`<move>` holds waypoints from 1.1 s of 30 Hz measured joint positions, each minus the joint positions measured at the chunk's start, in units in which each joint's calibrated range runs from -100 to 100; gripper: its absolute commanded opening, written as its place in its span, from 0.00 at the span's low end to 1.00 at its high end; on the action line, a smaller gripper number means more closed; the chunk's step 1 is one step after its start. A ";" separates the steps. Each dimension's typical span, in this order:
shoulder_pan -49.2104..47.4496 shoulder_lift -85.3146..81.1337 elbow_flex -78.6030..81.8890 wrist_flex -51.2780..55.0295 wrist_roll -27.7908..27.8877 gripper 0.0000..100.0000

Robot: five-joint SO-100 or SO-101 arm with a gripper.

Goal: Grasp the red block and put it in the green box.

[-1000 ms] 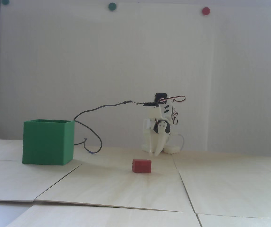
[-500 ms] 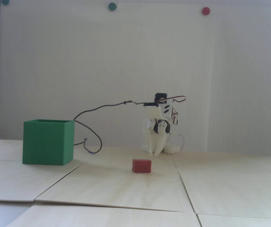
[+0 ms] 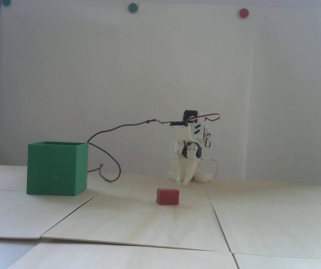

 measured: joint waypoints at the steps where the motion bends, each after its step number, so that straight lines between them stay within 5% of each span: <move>1: 0.00 0.00 0.00 0.00 0.00 0.02; 12: 0.00 5.65 0.09 -2.16 0.00 0.02; 19: 0.23 24.74 -6.27 -23.04 0.00 0.02; 25: 4.13 48.24 -24.71 -36.86 0.00 0.02; 33: 8.94 81.11 -60.07 -33.78 0.00 0.15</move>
